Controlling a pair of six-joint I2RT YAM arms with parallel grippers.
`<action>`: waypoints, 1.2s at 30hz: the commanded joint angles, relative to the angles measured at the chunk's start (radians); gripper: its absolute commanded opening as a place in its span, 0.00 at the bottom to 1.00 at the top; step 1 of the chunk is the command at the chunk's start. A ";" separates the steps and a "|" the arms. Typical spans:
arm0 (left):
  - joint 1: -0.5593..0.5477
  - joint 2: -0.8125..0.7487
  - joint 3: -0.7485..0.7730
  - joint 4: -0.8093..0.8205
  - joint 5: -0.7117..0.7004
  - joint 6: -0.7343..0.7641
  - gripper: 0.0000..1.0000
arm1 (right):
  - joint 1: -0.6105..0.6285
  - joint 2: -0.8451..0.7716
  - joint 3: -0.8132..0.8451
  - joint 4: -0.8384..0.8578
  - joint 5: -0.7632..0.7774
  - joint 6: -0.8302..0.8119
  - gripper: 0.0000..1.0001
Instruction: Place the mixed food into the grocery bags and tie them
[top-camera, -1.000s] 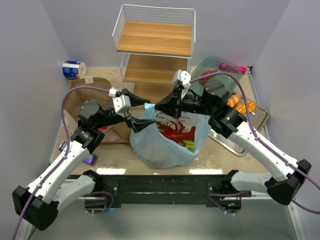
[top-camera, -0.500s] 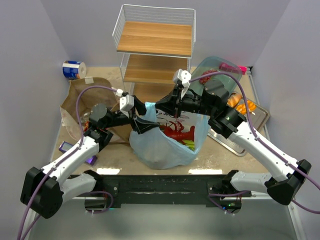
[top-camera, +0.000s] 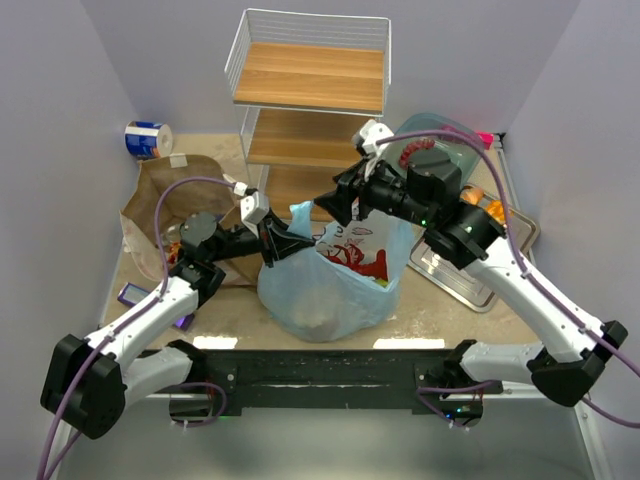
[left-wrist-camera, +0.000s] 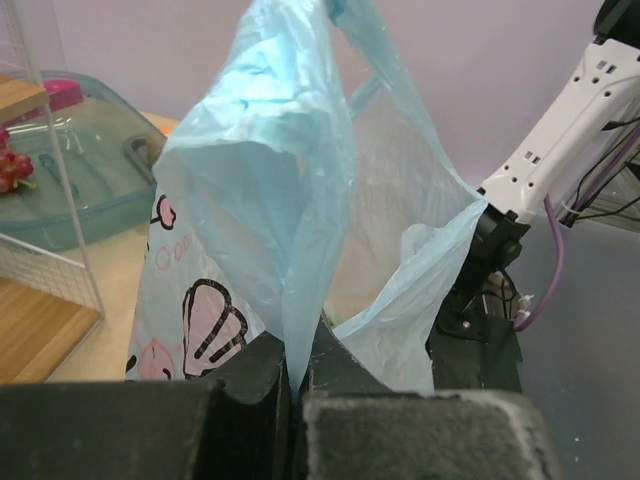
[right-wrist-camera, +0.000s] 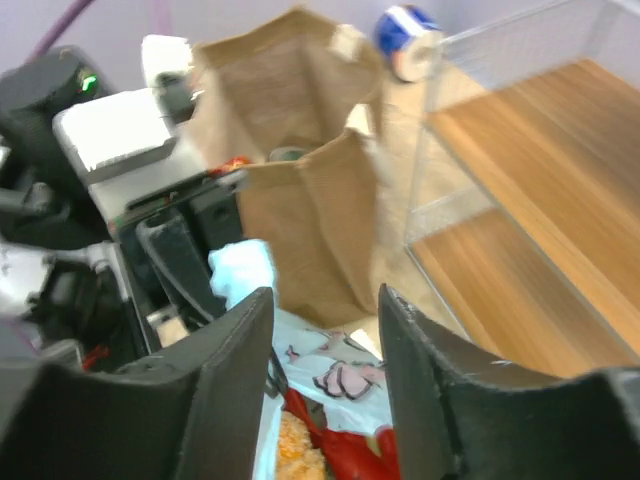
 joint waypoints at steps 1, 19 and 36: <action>0.013 -0.036 0.011 -0.032 -0.034 0.030 0.00 | 0.000 -0.055 0.152 -0.297 0.350 -0.028 0.73; 0.013 -0.034 0.029 -0.072 0.008 0.050 0.00 | -0.080 -0.264 -0.036 -0.440 0.419 0.049 0.69; 0.018 -0.017 0.109 -0.333 -0.165 0.194 0.00 | -0.232 -0.199 0.054 -0.153 -0.135 0.338 0.00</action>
